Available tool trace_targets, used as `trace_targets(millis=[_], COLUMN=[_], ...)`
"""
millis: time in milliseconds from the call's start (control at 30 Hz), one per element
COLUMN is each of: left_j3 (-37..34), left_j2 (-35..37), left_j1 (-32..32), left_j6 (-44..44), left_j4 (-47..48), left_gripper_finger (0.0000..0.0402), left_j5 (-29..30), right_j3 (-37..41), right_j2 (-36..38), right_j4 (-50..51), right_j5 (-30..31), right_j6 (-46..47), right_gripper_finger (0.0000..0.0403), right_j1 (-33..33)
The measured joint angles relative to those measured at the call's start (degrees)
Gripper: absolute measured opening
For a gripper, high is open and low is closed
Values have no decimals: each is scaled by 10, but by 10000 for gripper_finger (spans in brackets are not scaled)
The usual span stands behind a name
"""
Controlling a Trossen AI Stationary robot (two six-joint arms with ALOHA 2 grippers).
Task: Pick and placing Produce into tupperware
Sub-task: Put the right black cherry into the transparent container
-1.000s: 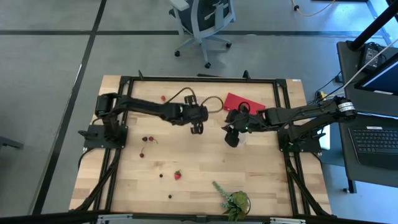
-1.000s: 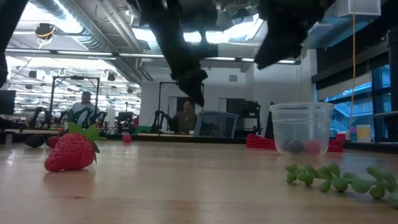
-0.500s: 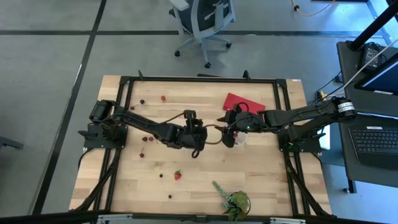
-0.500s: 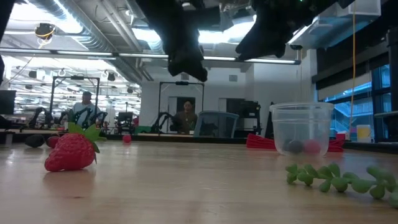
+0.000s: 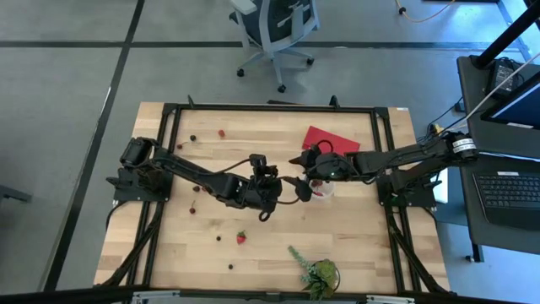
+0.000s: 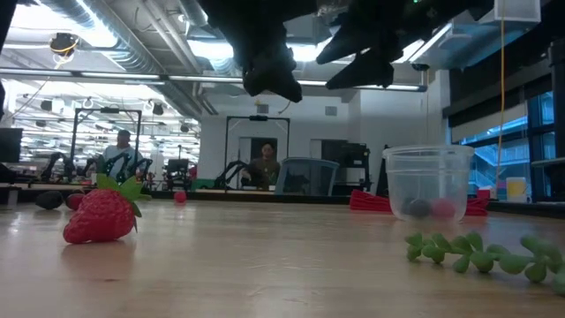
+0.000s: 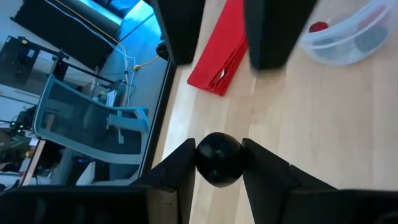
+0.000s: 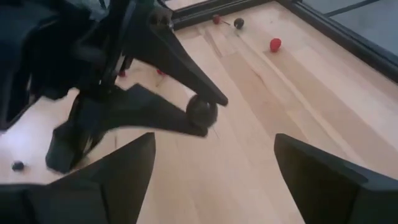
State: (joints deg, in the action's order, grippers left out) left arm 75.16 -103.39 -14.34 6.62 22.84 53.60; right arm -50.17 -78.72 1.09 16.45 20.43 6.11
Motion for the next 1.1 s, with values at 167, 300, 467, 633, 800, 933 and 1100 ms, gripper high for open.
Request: trace_targets(millis=[167,300,467,633,800,933,1100], left_j3=[0,0,0,0,0,0,0], left_j2=[0,0,0,0,0,0,0], left_j1=[-3,-8,-16,-16,-16,-18,-18], left_j6=[13,17,30,33,64,99,106], left_j4=[-13,-24,-40,-52,-85,-124,-135], left_gripper_finger=[119,113,107,118,109,108,116], left_j5=[6,8,11,19,28,25,26], right_j3=[0,0,0,0,0,0,0], right_j2=[-28,-36,-36,-39,-38,-38,-38], right_j4=[-42,-59,-67,-73,-75,-86,-91], right_j5=[0,26,48,49,40,34,34], right_j6=[2,0,1,1,4,3,3], right_gripper_finger=[332,332,332,332,332,332,306], right_j1=[0,0,0,0,0,0,0])
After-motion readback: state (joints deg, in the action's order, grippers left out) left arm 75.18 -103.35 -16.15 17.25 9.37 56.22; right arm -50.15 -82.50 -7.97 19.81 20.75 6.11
